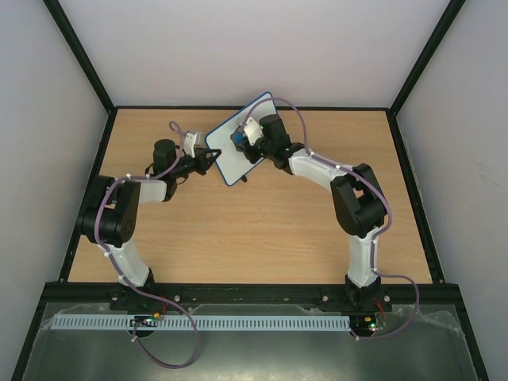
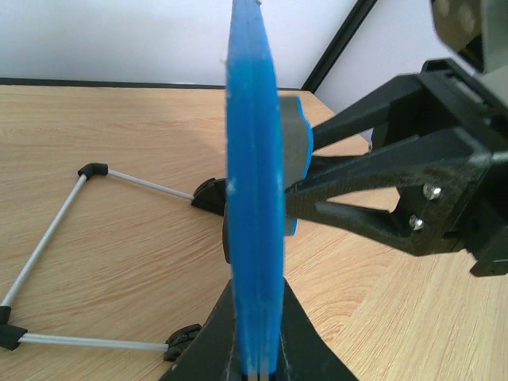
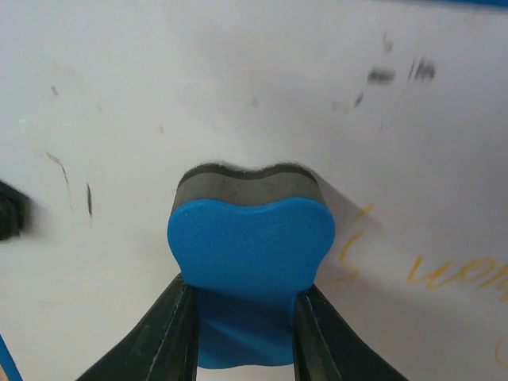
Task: Erase the whiteboard
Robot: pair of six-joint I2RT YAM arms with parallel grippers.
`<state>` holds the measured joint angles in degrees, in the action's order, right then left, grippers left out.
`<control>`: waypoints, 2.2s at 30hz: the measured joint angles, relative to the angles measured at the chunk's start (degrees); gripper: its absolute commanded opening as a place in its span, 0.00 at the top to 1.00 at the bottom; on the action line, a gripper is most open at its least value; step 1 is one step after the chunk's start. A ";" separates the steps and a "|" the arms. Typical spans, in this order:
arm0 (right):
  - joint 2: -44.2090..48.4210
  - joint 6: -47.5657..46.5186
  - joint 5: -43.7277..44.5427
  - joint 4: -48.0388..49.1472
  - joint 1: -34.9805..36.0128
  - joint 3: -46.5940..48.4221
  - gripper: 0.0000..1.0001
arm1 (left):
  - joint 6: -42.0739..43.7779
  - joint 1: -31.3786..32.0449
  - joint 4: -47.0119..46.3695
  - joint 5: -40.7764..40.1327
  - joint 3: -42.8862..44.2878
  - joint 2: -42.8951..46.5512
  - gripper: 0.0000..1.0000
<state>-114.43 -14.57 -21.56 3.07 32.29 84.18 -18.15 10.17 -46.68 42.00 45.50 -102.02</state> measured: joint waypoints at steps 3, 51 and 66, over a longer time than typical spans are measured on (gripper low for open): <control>-0.02 0.00 0.68 1.20 0.09 -2.27 0.98 | 0.20 -0.15 0.11 0.44 0.42 -0.39 0.97; -1.95 3.23 1.18 2.32 0.22 -4.90 0.98 | 1.14 -0.79 1.92 1.62 3.21 -2.64 0.97; -1.95 3.19 1.11 3.10 0.74 5.86 0.98 | 1.14 -0.72 2.01 2.86 4.07 -3.45 0.97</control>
<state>-116.38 -11.38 -20.45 6.17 33.04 90.04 -17.02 9.45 -44.66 44.86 49.56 -105.47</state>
